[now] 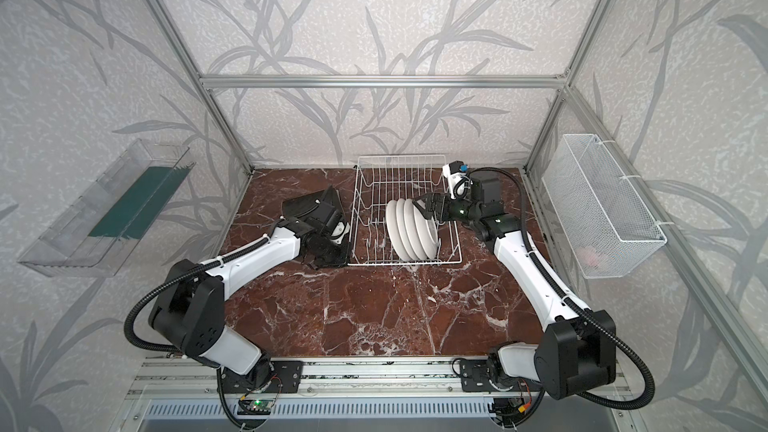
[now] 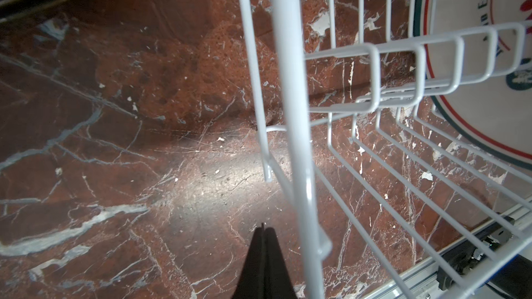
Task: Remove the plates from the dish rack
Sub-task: 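Move the left gripper down beside the rack toward the printed plates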
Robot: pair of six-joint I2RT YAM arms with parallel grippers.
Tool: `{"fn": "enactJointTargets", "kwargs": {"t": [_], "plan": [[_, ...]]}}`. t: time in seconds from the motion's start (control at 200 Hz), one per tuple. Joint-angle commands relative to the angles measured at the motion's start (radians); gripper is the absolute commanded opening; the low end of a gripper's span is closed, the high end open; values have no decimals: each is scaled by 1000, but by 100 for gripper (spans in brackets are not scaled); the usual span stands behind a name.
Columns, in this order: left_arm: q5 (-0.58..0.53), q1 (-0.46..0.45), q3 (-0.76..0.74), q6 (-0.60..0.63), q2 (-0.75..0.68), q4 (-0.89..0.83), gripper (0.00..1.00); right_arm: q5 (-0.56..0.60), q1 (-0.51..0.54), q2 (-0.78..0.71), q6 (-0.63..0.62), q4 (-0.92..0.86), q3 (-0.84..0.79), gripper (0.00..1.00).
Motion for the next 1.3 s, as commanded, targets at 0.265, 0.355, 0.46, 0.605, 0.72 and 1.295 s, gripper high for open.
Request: {"fn": "enactJointTargets", "kwargs": {"t": [0.265,0.355,0.46,0.605,0.72,1.295], "plan": [[-186,-2,187,-11,-94,-152,15,25,5,-29,-40,-26,-10,99],[-133,-3,211,-32,-117,-107,23,33,5,-34,-47,-34,-11,99],[-42,-4,208,-72,-138,-18,38,37,5,-35,-48,-33,-14,99],[57,-9,207,-106,-125,70,56,36,5,-34,-46,-32,-15,99],[105,-20,204,-127,-95,127,64,44,5,-36,-48,-36,-17,99],[184,-98,323,-181,139,274,63,76,4,-44,-67,-57,-19,99]]}}
